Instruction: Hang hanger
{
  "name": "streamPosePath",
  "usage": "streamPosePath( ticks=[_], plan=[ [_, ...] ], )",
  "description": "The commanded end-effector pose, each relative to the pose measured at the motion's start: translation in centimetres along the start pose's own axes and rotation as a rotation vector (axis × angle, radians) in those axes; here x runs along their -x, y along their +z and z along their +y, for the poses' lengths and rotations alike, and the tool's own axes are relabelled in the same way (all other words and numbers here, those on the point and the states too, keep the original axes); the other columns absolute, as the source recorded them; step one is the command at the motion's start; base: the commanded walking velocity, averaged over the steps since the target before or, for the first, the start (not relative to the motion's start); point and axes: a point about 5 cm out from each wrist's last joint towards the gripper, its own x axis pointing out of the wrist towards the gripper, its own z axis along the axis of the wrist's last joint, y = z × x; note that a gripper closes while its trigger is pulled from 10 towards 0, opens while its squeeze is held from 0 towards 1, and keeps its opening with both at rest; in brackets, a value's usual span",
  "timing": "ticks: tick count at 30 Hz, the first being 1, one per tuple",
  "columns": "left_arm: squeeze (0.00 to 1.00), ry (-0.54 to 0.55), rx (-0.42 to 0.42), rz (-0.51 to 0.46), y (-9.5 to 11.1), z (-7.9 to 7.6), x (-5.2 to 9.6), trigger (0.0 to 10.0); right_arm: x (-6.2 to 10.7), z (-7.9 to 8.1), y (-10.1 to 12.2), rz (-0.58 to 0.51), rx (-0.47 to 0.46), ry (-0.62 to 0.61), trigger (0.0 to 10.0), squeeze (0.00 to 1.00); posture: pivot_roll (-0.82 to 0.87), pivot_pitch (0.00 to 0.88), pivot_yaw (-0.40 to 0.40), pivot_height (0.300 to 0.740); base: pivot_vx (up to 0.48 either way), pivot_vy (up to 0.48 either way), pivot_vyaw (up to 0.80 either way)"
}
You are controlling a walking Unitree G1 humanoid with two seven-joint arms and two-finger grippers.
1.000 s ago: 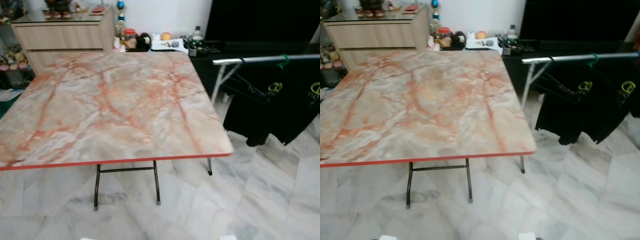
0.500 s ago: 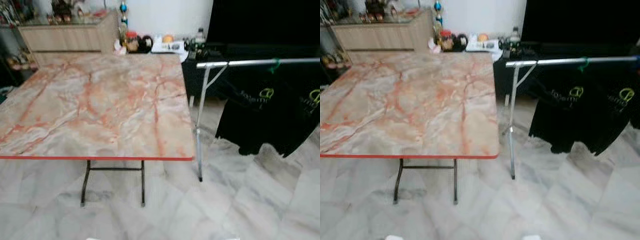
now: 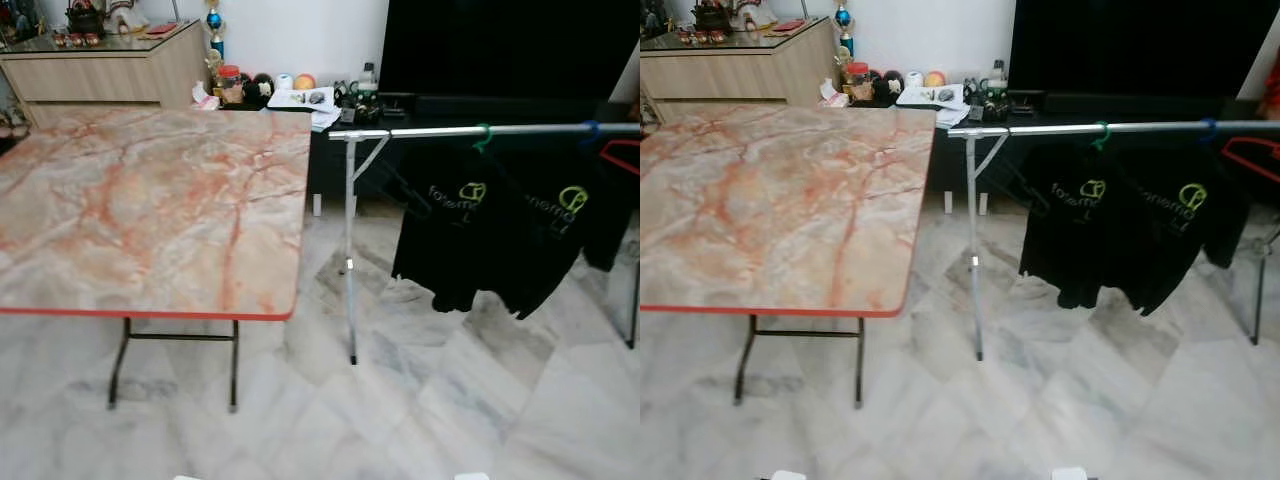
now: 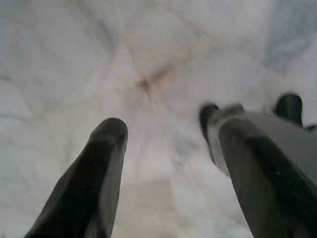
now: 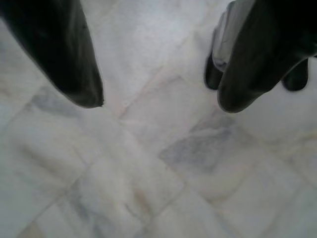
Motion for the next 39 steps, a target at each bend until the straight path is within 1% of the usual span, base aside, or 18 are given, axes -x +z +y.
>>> streamPosePath(
  ticks=[1, 7, 12, 14, 17, 39],
  plan=[
    [0.0, 0.071, 0.287, 0.041, -4.68, 4.54, 1.64, 10.0, -0.58, -0.76, 3.52, -0.047, -0.326, 0.043, 10.0, 0.0, 0.12, 0.006, -0.048, 0.74, 0.0, -0.48, 0.0],
    [0.0, 0.068, 0.286, 0.041, -4.71, 4.45, 1.64, 10.0, -0.57, -0.82, 3.47, -0.046, -0.324, 0.043, 10.0, 0.0, 0.13, 0.0, -0.047, 0.74, 0.0, -0.48, 0.0],
    [0.0, 0.073, 0.276, 0.047, -4.76, 4.46, 1.64, 10.0, -0.57, -0.83, 3.44, -0.045, -0.324, 0.043, 10.0, 0.0, 0.13, 0.0, -0.047, 0.74, 0.0, -0.309, 0.0],
    [0.0, 0.069, 0.28, 0.05, -4.81, 4.39, 1.64, 10.0, -0.56, -0.85, 3.39, -0.044, -0.327, 0.042, 10.0, 0.0, 0.13, 0.0, -0.045, 0.74, 0.0, 0.0, 0.0],
    [0.0, 0.064, 0.259, 0.052, -4.8, 4.38, 1.64, 10.0, -0.56, -0.86, 3.34, -0.043, -0.328, 0.041, 10.0, 0.0, 0.13, 0.0, -0.045, 0.74, 0.0, 0.0, 0.0],
    [0.0, 0.063, 0.264, 0.051, -4.83, 4.36, 1.65, 10.0, -0.55, -0.88, 3.3, -0.043, -0.329, 0.038, 10.0, 0.0, 0.13, 0.0, -0.045, 0.74, 0.0, 0.0, 0.0]
  ],
)
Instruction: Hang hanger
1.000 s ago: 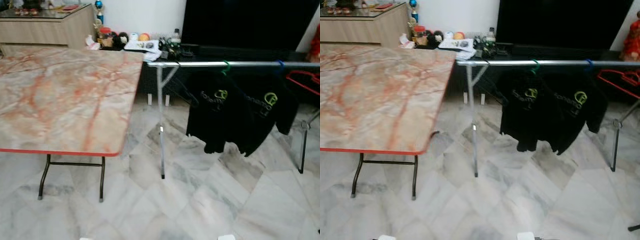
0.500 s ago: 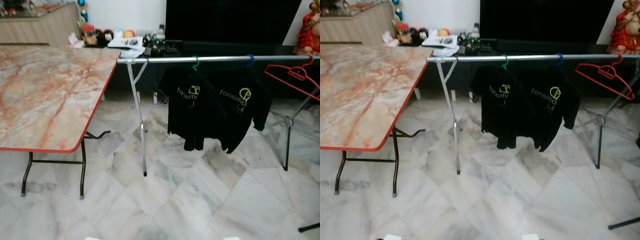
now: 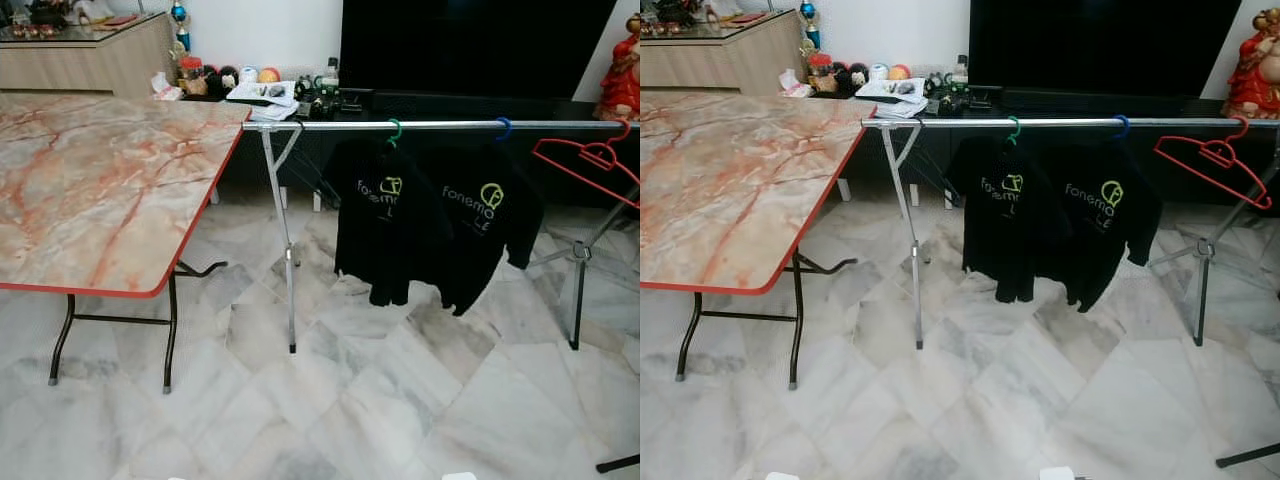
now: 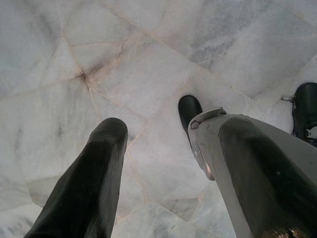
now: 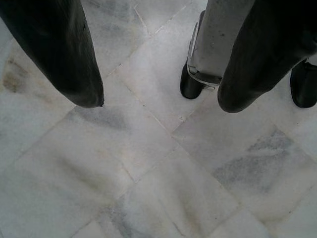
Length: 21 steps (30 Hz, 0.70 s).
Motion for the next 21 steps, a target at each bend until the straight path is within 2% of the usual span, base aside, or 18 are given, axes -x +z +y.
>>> streamPosePath(
  ticks=[1, 12, 13, 15, 21],
  plan=[
    [0.0, 0.069, 0.264, 0.061, -5.2, 4.5, 1.8, 10.0, -0.6, -0.9, 3.6, -0.052, -0.33, 0.037, 10.0, 0.0, 0.13, 0.0, -0.045, 0.74, 0.0, 0.0, 0.0],
    [0.0, 0.068, 0.263, 0.061, -5.1, 4.5, 1.8, 10.0, -0.6, -0.9, 3.6, -0.046, -0.326, 0.034, 10.0, 0.0, 0.13, 0.0, -0.046, 0.74, 0.0, 0.0, 0.0],
    [0.0, 0.081, 0.267, 0.035, -4.0, 5.2, 1.6, 10.0, -0.7, -0.3, 4.7, -0.064, -0.371, 0.03, 10.0, 0.0, 0.12, 0.0, 0.005, 0.74, 0.0, 0.0, 0.0],
    [0.0, 0.098, 0.267, 0.007, -2.5, 6.0, 1.3, 10.0, -0.8, 0.5, 6.2, -0.086, -0.427, 0.028, 10.0, 0.0, 0.11, 0.0, 0.011, 0.74, 0.0, 0.0, 0.0],
    [0.0, 0.097, 0.265, 0.0, -2.4, 6.2, 1.3, 10.0, -0.8, 0.7, 6.3, -0.09, -0.426, 0.029, 10.0, 0.0, 0.11, 0.0, -0.004, 0.74, 0.0, 0.0, 0.0]
  ],
)
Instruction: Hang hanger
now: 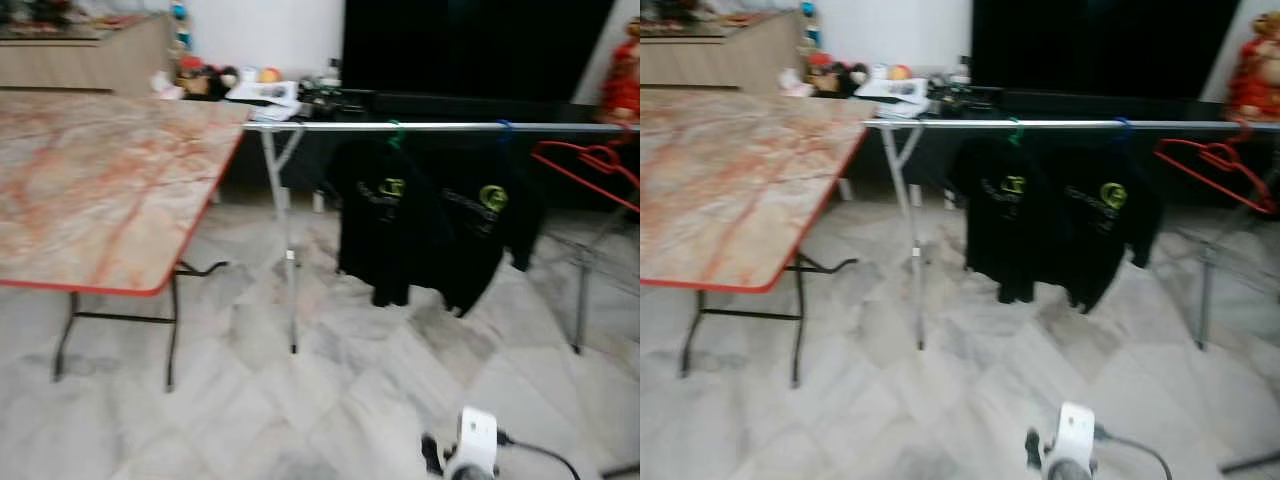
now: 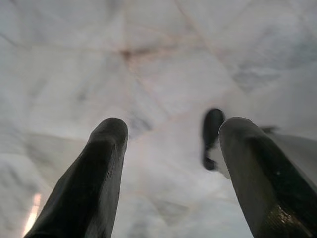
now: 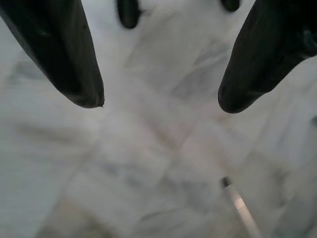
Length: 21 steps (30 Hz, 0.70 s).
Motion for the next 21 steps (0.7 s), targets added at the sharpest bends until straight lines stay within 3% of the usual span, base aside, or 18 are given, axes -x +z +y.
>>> streamPosePath(
  ticks=[1, 11, 15, 16, 17, 21],
  plan=[
    [0.0, -0.009, 0.005, 0.018, -0.6, 0.0, 0.1, 10.0, 0.2, -0.8, -1.5, 0.056, -0.006, -0.021, 10.0, 0.0, 0.11, 0.0, -0.004, 0.74, 0.0, 0.0, 0.0],
    [0.0, -0.004, 0.016, 0.055, -2.1, 0.7, 0.6, 10.0, 0.5, -1.1, -3.0, 0.101, -0.025, -0.035, 10.0, 0.0, 0.11, 0.009, 0.006, 0.74, 0.0, 0.0, 0.0],
    [0.0, 0.004, -0.013, 0.065, -3.1, 1.2, 0.9, 10.0, 0.8, -1.4, -4.1, 0.123, 0.01, -0.021, 10.0, 0.0, 0.13, 0.037, 0.0, 0.74, 0.0, 0.0, 0.0],
    [0.0, 0.007, -0.012, 0.066, -3.4, 1.5, 1.1, 10.0, 1.6, -2.0, -6.7, 0.158, 0.027, -0.02, 10.0, 0.0, 0.14, 0.052, 0.018, 0.74, 0.0, 0.0, 0.0],
    [0.0, 0.007, -0.015, 0.066, -3.5, 1.6, 1.2, 10.0, 1.9, -2.2, -7.6, 0.171, 0.036, -0.019, 10.0, 0.0, 0.13, 0.052, 0.022, 0.74, 0.0, 0.0, 0.0],
    [0.0, 0.0, -0.07, 0.085, -4.0, 2.4, 1.5, 10.0, 2.2, -1.8, -8.3, 0.169, -0.005, -0.024, 10.0, 0.0, 0.1, 0.052, 0.036, 0.74, 0.0, 0.0, 0.0]
  ],
)
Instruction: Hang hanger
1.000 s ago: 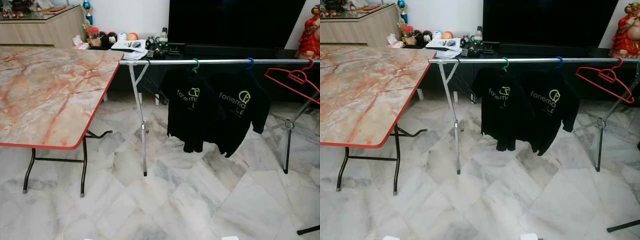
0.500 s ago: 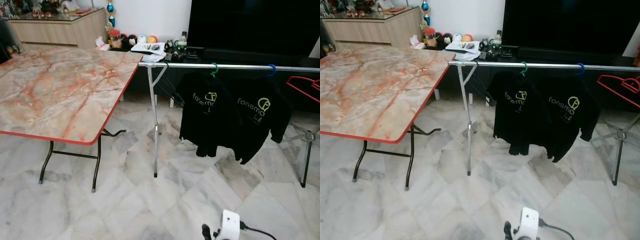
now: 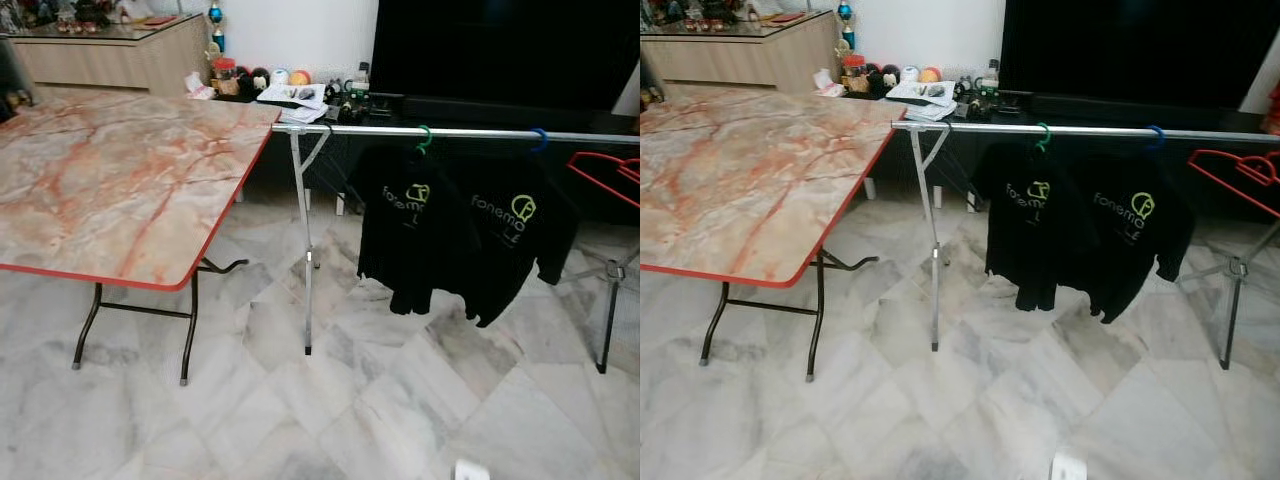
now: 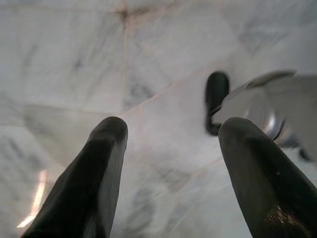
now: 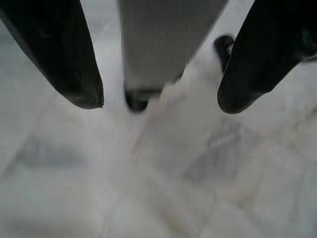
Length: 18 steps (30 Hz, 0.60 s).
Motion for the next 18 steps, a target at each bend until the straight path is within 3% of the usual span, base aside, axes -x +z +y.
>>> streamPosePath(
  ticks=[1, 7, 11, 18],
  plan=[
    [0.0, 0.003, -0.02, -0.001, -0.1, 0.5, 0.1, 10.0, -0.2, 0.4, 1.4, -0.048, -0.006, 0.008, 10.0, 0.0, 0.08, 0.051, 0.025, 0.74, 0.0, 0.0, 0.0],
    [0.0, -0.028, -0.011, -0.003, -0.1, -0.2, 0.0, 10.0, -0.2, -1.0, 3.1, -0.091, 0.047, -0.006, 10.0, 0.0, 0.05, 0.038, 0.019, 0.74, 0.0, 0.0, 0.0],
    [0.0, -0.063, -0.022, -0.004, 0.0, -1.1, -0.1, 10.0, -0.2, -2.1, 4.2, -0.128, -0.013, -0.044, 10.0, 0.0, 0.03, 0.027, 0.028, 0.74, 0.0, 0.0, 0.0],
    [0.0, -0.071, -0.019, -0.001, -0.3, -1.6, -0.2, 10.0, -0.1, -1.9, 2.9, -0.098, 0.002, -0.029, 10.0, 0.0, 0.04, 0.024, 0.009, 0.74, 0.0, 0.0, 0.0]
  ],
)
